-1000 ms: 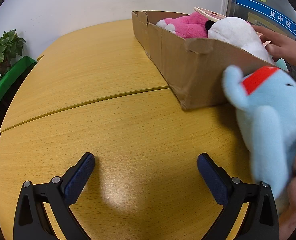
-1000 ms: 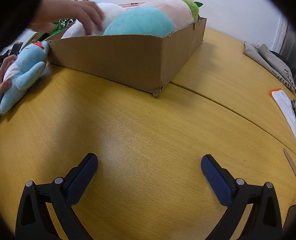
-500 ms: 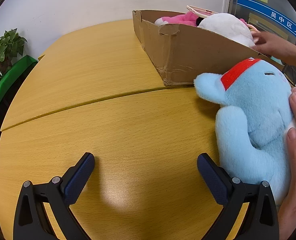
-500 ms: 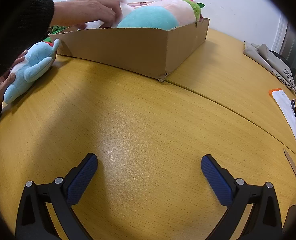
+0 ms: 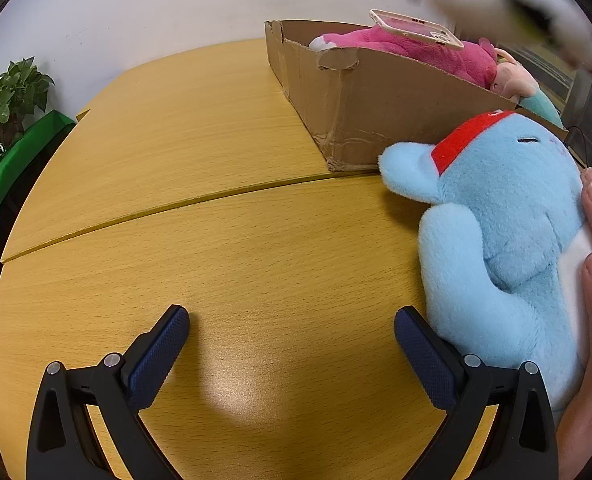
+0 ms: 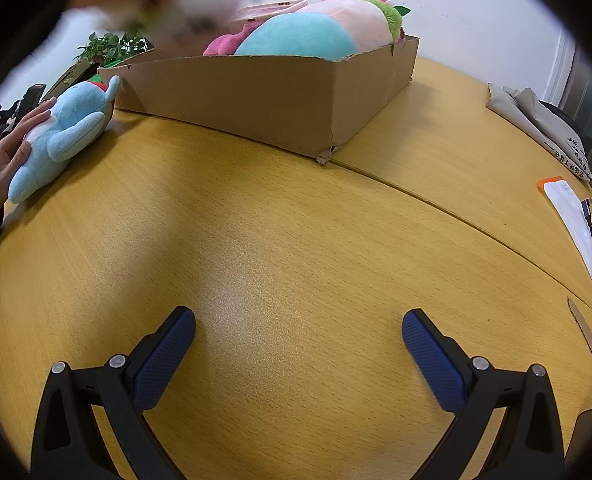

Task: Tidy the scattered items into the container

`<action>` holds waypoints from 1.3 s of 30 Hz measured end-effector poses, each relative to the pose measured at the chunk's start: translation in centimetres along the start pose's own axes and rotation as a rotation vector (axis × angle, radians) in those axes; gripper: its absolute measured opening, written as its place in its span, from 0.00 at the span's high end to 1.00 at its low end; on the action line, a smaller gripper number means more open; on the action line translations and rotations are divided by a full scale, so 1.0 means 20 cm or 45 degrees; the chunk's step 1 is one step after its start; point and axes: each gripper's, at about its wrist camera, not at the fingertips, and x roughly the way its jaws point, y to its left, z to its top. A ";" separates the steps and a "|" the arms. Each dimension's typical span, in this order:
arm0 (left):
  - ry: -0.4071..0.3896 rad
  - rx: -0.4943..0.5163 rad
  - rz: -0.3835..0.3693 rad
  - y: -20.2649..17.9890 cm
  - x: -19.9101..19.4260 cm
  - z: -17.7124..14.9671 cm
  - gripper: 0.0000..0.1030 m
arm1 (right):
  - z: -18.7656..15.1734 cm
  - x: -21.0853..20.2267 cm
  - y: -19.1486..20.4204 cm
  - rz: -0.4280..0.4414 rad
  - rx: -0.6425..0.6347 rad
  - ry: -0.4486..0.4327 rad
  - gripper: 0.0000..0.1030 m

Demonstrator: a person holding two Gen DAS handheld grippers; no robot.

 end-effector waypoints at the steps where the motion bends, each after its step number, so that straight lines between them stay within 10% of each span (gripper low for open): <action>1: 0.000 0.000 0.000 0.00 0.00 0.00 0.00 | 0.00 0.00 0.00 0.000 0.000 0.000 0.00; 39: -0.001 -0.003 0.003 -0.01 0.00 -0.01 0.00 | 0.01 0.00 -0.04 -0.036 0.048 0.000 0.00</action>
